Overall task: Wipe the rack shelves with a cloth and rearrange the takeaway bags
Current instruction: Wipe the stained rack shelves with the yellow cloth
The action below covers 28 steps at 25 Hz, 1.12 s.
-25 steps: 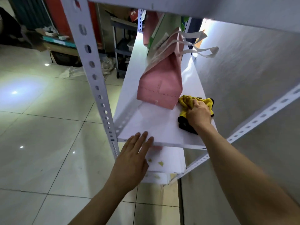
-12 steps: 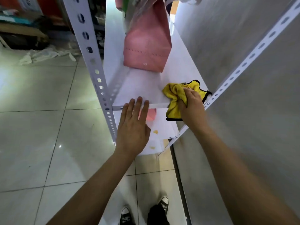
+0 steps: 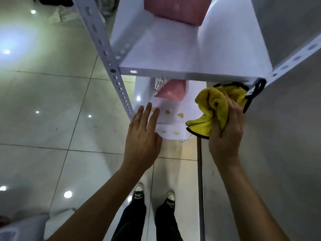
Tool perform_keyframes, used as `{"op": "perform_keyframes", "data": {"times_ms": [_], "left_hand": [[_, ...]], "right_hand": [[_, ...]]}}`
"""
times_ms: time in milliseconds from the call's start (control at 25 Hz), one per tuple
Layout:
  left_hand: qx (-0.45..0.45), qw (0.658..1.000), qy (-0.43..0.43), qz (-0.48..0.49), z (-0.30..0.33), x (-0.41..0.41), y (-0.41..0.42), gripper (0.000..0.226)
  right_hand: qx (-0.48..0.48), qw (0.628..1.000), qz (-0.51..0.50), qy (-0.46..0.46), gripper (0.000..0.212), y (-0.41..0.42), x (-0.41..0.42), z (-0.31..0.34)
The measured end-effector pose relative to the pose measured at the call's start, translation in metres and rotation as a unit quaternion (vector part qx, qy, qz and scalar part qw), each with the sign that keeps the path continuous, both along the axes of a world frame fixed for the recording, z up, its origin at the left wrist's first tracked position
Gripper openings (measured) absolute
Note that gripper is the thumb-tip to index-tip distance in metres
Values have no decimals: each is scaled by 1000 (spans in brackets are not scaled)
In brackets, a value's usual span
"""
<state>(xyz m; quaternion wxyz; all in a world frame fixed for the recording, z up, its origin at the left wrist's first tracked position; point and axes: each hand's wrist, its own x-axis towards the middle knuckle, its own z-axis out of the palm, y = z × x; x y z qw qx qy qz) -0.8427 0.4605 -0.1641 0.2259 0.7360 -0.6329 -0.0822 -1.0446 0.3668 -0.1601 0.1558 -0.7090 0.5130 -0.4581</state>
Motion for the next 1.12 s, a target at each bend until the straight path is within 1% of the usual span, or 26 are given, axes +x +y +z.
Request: {"op": "perform_keyframes", "data": {"times_ms": [120,200,280,360,480,600,720,760,840,880,920,960,1080,1120], "left_hand": [[41,998,18,34,-38,-14,15,71],[64,997,29,42,-64,-20,21,71],[83,995,34,51,-91,-23,24,71],[96,992,40,65,-117,-22,26,71],[108,989,43,90,-148,-16,29,68],[106,987,50,114,-165,-8,32,65],[108,984,55,132,-176,8,37,63],[110,983,53,138,-180,14,39,62],[114,981,51,145,-184,25,43,63],[116,981,53,149,-185,29,44,63],[118,980,53,150,-186,33,45,64],[120,980,53,148,-186,36,45,63],[119,981,54,142,-184,38,40,60],[116,982,57,138,-183,36,36,59]], "right_hand": [[113,993,-13,-36,44,15,-9,-57],[165,985,-11,-49,44,13,-12,-91],[180,982,6,-51,42,3,-11,-119],[167,985,44,-32,37,-8,-2,-139],[141,982,124,19,40,-22,31,-161],[127,980,141,67,48,-28,89,-176],[98,971,169,137,45,-43,155,-193],[103,961,197,166,44,-51,174,-201],[111,924,262,255,44,-68,199,-219],[109,907,275,298,47,-74,204,-229],[108,899,275,324,50,-76,204,-237],[113,903,260,322,51,-75,198,-241],[147,948,170,225,48,-57,157,-241],[156,954,140,213,48,-50,138,-242]]}}
